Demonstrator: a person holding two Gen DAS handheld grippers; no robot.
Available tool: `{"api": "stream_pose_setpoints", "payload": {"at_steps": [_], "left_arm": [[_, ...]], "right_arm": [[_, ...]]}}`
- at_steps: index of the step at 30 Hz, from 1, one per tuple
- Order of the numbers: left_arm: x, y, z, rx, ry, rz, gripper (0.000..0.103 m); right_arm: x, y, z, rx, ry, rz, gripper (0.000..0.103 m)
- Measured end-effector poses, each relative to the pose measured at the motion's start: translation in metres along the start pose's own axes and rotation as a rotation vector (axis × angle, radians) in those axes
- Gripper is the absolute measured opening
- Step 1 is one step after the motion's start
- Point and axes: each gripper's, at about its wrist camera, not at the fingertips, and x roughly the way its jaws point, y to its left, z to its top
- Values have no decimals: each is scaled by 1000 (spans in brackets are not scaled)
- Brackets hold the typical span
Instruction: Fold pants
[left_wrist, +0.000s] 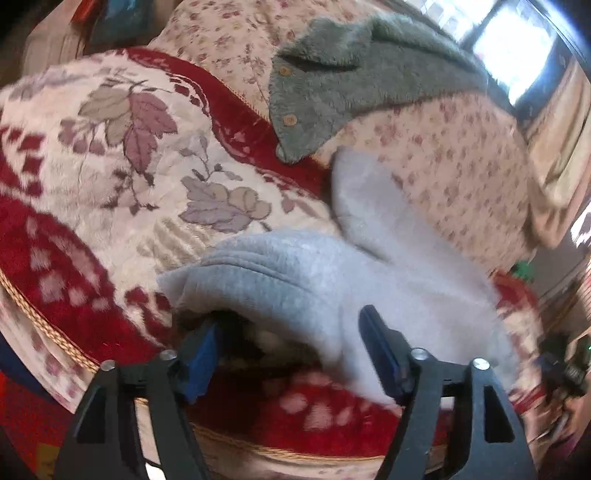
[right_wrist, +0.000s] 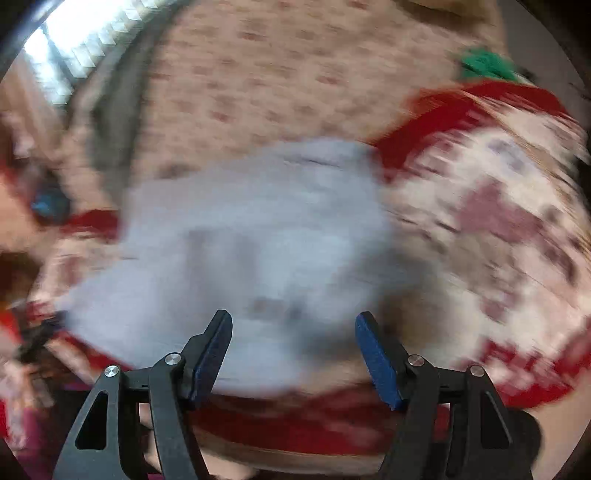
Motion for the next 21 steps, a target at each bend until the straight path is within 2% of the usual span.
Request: {"api": "stream_pose_setpoints", "payload": {"at_steps": [2,6,10,12,14,17,19,21], "left_arm": [[-1,5,0,-39,-3,-24,78],[6,11,-4,-61,58,50,78],[10,22,-8,-101,115,2,79],[13,27,-7,-113,115,1,82],[18,28,-3,-124,117,-12,83],[30,32,5,-164,116,-20,84],[35,37,12,-199,88,-5,84],[34,40,19,-222,18,16,84]], "right_arm": [[23,52,7,-124,22,121,77],[96,163,9,-343,105,311,78],[174,273,8,-522,189,416,78],[200,310,4,-564,211,469,78],[232,347,6,-602,210,470,78],[272,380,9,-637,202,395,78],[290,382,2,-652,235,374,78],[307,381,-11,-658,283,351,78]]}}
